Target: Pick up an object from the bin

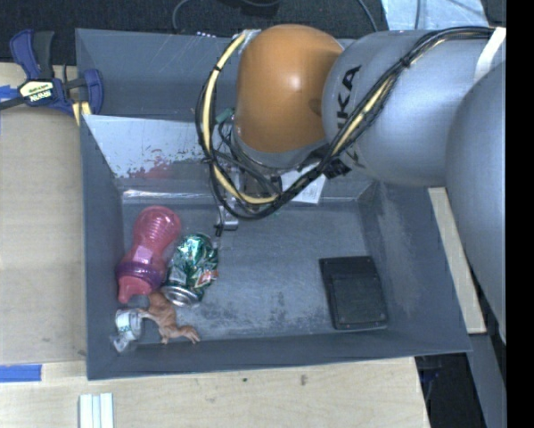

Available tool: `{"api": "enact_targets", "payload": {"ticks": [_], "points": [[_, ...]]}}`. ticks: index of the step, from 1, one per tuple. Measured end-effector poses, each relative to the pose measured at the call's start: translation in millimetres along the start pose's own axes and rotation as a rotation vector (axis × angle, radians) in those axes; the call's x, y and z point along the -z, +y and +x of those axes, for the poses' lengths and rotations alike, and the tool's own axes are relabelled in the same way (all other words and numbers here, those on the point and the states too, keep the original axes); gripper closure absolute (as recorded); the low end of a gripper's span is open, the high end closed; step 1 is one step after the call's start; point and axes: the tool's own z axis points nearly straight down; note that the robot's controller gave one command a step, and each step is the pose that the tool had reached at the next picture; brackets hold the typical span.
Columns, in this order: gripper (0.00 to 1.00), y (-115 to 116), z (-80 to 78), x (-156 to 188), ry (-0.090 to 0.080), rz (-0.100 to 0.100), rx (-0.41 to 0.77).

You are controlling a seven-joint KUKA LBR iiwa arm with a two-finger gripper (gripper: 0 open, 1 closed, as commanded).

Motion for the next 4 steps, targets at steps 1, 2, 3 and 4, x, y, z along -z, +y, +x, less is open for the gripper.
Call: {"api": "enact_targets", "payload": {"ticks": [1, 2, 3, 4], "points": [[0.00, -1, -1.5, 5, -0.008, -0.001, -0.003], [0.00, -6, 10.6, -38, -0.014, -0.002, 0.227], [0.00, -13, 22.7, -71, -0.002, 0.000, 0.367], [0.00, -5, 19.5, -66, -0.018, 0.000, 0.547]]}}
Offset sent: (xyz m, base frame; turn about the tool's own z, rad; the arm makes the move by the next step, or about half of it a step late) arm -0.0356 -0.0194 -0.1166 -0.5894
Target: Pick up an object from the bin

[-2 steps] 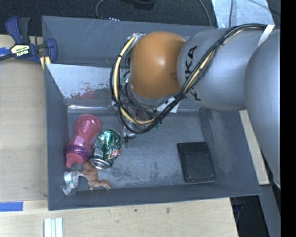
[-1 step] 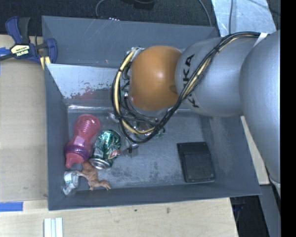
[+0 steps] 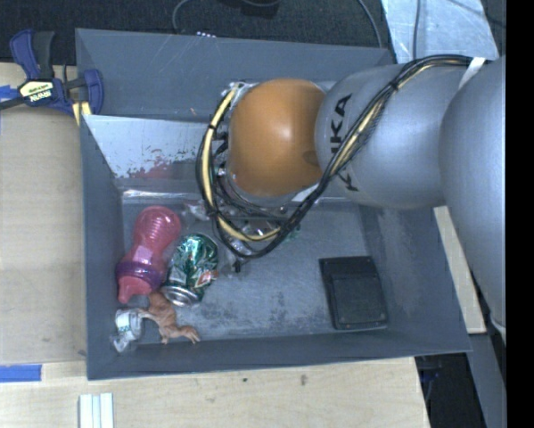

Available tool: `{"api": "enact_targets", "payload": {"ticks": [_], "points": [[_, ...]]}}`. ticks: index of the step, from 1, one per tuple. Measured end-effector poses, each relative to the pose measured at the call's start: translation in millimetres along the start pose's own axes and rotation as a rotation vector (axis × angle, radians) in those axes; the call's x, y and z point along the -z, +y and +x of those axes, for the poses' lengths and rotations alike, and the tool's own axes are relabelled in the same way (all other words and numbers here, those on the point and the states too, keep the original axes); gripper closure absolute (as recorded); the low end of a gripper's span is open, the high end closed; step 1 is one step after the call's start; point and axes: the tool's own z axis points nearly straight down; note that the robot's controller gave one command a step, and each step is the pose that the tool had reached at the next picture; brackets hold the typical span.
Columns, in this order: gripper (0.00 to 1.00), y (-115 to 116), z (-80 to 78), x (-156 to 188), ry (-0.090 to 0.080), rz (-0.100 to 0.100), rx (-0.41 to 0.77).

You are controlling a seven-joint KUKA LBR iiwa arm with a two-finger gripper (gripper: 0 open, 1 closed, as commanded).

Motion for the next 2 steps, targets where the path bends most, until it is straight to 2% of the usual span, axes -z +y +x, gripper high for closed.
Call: {"api": "enact_targets", "payload": {"ticks": [1, 2], "points": [[0.00, 5, 3.4, -35, 0.009, -0.003, 0.095], [1.00, 1, -7.4, -49, -0.004, 0.002, 0.387]]}}
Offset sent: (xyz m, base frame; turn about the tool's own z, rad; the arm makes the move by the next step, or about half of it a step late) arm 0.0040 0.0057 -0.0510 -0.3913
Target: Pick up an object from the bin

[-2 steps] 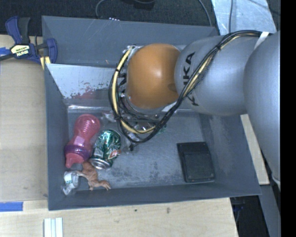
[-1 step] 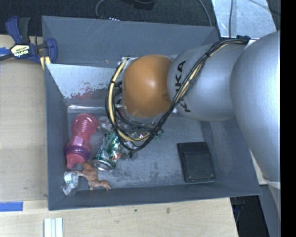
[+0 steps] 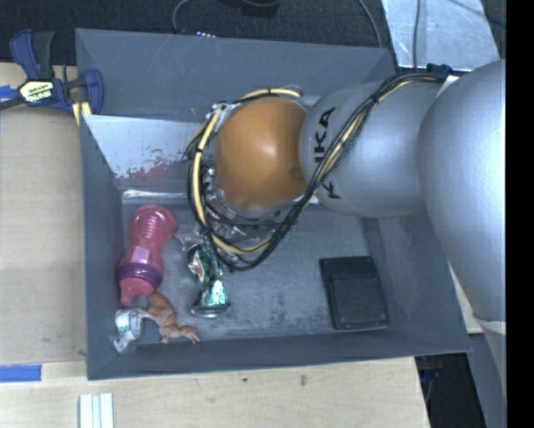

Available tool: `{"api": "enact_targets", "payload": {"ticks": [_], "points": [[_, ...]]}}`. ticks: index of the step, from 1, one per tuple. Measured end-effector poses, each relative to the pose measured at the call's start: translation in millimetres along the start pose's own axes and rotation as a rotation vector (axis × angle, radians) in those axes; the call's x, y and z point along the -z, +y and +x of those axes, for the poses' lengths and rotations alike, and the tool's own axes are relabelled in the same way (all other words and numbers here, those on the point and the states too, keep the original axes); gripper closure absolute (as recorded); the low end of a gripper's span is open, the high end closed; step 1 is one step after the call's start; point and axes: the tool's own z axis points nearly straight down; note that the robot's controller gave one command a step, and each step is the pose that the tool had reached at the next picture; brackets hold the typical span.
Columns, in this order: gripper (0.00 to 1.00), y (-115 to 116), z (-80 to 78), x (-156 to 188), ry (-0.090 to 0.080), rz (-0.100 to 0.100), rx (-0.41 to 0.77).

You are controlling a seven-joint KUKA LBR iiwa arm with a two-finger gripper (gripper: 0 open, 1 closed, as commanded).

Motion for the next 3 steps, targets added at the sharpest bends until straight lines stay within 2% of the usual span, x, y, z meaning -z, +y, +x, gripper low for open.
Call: {"api": "enact_targets", "payload": {"ticks": [2, 3], "points": [[1.00, 1, 0.7, 3, 0.000, -0.001, 0.000], [1.00, 3, 2.1, 22, 0.007, -0.008, -0.001]]}}
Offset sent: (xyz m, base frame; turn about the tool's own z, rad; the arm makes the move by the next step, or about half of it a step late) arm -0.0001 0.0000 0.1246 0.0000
